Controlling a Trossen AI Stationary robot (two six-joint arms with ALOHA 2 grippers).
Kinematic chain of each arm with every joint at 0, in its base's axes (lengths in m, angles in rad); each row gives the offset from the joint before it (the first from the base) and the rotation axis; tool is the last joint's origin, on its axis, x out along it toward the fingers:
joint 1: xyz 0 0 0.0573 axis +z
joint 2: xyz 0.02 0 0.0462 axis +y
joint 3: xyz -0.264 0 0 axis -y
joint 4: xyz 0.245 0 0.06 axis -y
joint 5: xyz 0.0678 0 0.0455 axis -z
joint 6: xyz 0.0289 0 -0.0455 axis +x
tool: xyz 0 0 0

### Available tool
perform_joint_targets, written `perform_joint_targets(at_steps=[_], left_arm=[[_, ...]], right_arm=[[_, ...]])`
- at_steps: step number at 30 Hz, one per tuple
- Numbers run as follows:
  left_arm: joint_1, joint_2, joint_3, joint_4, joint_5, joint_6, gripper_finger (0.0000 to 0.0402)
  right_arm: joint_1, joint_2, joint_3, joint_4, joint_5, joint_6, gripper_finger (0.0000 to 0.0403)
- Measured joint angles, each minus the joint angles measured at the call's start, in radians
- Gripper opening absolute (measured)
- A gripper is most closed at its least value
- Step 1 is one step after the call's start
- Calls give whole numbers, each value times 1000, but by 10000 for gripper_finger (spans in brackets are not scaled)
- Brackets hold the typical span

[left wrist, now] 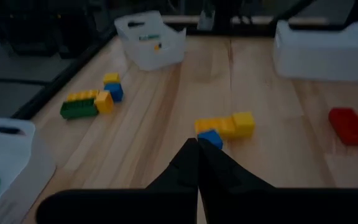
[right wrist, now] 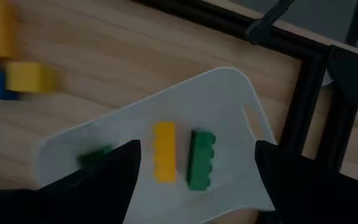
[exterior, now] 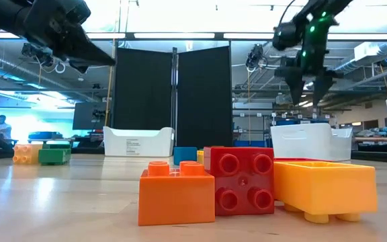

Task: Sort blocks by size
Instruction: Put the orange 4 stud gamepiece into the bottom white bin

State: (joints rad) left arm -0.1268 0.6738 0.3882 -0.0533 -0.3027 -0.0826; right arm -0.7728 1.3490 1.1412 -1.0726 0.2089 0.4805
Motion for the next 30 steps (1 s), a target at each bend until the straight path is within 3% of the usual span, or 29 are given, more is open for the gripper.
perform_joint_targets(at_steps=[5,12,23,30], left_arm=[[0,0,0,66,0,0,6],[2,0,0,70,-39,2,19],[2,0,0,65,-45,72,136],[2,0,0,58,-57,72,152]], right_arm=[[107,-112,0,-28,0,155,322],[359,-193,0,-22,18,371,321],[707,-80,0,-13,88,626,308],[829,11,0,-14,89,712,309]])
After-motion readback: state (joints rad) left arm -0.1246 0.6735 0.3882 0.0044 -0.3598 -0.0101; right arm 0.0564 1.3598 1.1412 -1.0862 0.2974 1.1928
